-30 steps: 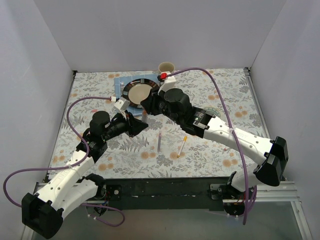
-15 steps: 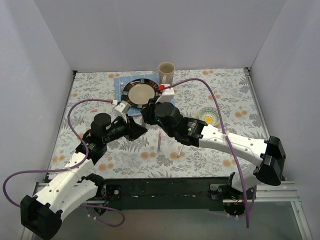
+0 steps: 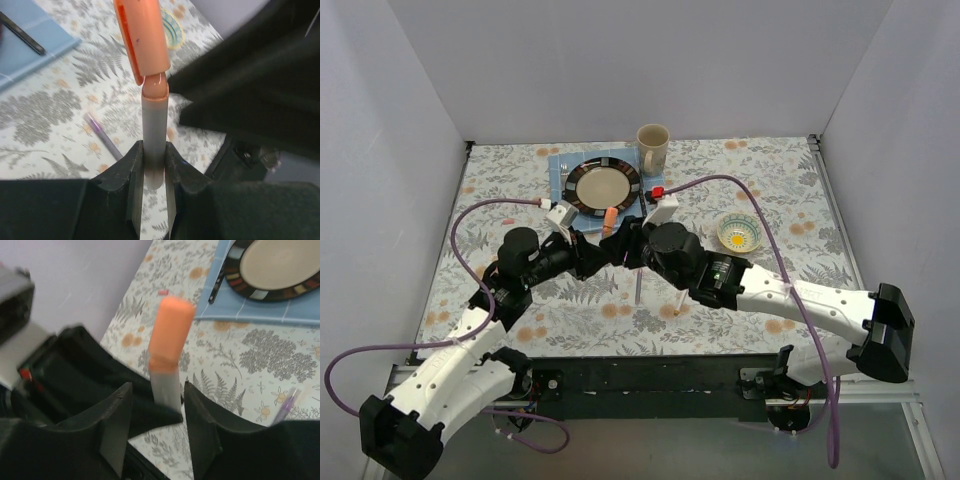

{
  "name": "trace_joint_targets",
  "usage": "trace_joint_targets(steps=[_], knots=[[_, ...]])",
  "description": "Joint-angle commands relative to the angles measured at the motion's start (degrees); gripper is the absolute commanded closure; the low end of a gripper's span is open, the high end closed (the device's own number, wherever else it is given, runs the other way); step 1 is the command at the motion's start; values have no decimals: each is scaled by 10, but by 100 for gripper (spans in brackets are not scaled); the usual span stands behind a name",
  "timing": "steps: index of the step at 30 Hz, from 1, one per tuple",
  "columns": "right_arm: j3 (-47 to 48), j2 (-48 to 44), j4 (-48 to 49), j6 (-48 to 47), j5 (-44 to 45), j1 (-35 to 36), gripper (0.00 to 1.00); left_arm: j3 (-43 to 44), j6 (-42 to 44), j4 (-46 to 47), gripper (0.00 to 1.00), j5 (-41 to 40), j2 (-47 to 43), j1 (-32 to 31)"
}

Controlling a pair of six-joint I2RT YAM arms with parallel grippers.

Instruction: Insert the pens into the pen caps

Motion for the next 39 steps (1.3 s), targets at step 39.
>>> trace_joint_targets(steps=[39], knots=[[157,283,2,-400,-378,-118,35,4,22,-50,100,-393,-242,11]])
